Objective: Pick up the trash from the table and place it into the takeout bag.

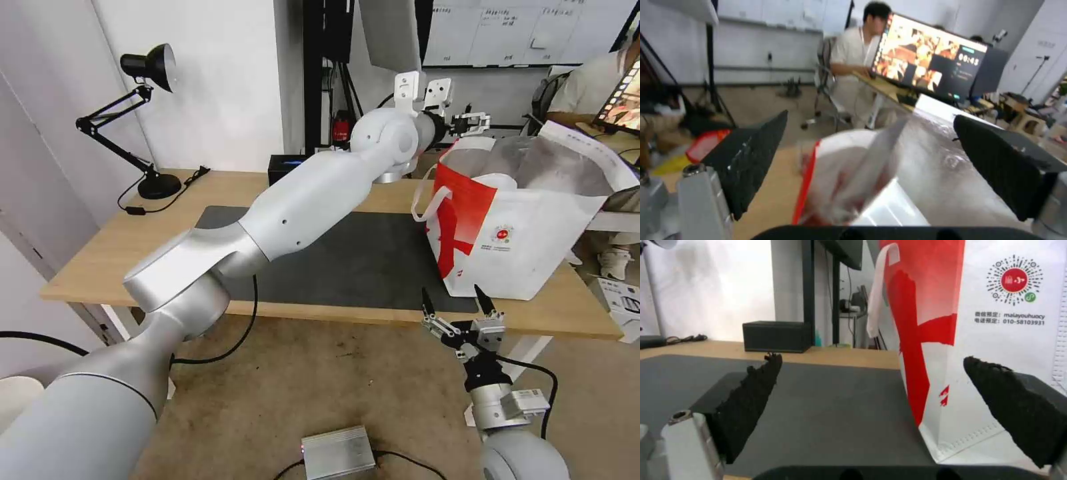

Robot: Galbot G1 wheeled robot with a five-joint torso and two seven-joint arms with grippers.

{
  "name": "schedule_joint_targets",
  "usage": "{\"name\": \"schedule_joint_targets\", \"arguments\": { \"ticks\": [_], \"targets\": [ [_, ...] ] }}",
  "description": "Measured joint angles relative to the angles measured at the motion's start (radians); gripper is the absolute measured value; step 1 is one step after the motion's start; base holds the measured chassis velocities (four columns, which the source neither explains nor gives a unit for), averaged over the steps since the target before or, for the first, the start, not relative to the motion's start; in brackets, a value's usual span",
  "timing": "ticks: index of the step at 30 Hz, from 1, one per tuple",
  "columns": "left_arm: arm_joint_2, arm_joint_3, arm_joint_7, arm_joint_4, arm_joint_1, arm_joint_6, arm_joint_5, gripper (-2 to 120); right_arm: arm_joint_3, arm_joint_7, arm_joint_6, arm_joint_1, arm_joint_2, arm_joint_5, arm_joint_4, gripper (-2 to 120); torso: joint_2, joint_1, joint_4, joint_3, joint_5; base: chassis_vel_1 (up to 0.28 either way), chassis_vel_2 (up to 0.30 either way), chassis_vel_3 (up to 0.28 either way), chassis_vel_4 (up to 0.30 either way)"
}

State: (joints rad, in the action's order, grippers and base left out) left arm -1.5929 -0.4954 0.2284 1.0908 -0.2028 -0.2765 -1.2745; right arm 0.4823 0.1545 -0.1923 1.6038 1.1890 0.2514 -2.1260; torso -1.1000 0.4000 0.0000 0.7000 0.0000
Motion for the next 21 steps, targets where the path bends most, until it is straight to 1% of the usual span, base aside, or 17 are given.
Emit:
{"name": "schedule_joint_targets", "arguments": {
  "ticks": [3,5,8,9,12,14,16,17,20,21],
  "targets": [
    [0.002,0.004,-0.012,0.007,0.033,0.062,0.058,100,0.000,0.000,0.000,0.000,0.000,0.000,0.000,100,0.000,0.000,0.0000,0.000,0.0000,0.000,0.000,0.000,0.000],
    [0.003,0.004,-0.014,0.009,0.038,0.071,0.070,100,0.000,0.000,0.000,0.000,0.000,0.000,0.000,100,0.000,0.000,-0.0001,0.000,0.0000,0.000,0.000,0.000,0.000],
    [0.021,-0.001,-0.044,0.019,0.067,0.122,0.159,100,0.000,0.000,0.000,0.000,0.000,0.000,0.000,100,0.000,0.000,0.0000,0.000,0.0000,0.000,0.000,0.000,0.000],
    [0.021,-0.001,-0.044,0.019,0.067,0.122,0.159,100,0.000,0.000,0.000,0.000,0.000,0.000,0.000,100,0.000,0.000,0.0000,0.000,0.0000,0.000,0.000,0.000,0.000],
    [0.068,-0.010,-0.068,0.056,0.117,0.169,0.245,100,0.000,0.000,0.000,0.000,0.000,0.000,0.000,100,0.000,0.000,0.0000,0.000,-0.0001,0.000,0.000,0.000,0.000],
    [0.079,-0.010,-0.073,0.063,0.130,0.182,0.262,100,0.000,0.000,0.000,0.000,0.000,0.000,0.000,100,0.000,0.000,0.0000,0.000,-0.0001,0.000,0.000,0.000,0.000],
    [0.119,-0.009,-0.084,0.086,0.174,0.225,0.328,100,0.000,0.000,0.000,0.000,0.000,0.000,0.000,100,0.000,0.000,0.0001,0.000,-0.0001,0.000,0.000,0.000,0.000],
    [0.119,-0.009,-0.084,0.086,0.174,0.225,0.328,100,0.000,0.000,0.000,0.000,0.000,0.000,0.000,100,0.000,0.000,0.0001,0.000,-0.0001,0.000,0.000,0.000,0.000],
    [0.169,0.001,-0.101,0.116,0.228,0.258,0.399,100,0.000,0.000,0.000,0.000,0.000,0.000,0.000,100,0.000,0.000,0.0000,0.000,-0.0002,0.000,0.000,0.000,0.000],
    [0.169,0.001,-0.101,0.116,0.228,0.258,0.399,100,0.000,0.000,0.000,0.000,0.000,0.000,0.000,100,0.000,0.000,0.0000,0.000,-0.0002,0.000,0.000,0.000,0.000]
  ]
}}
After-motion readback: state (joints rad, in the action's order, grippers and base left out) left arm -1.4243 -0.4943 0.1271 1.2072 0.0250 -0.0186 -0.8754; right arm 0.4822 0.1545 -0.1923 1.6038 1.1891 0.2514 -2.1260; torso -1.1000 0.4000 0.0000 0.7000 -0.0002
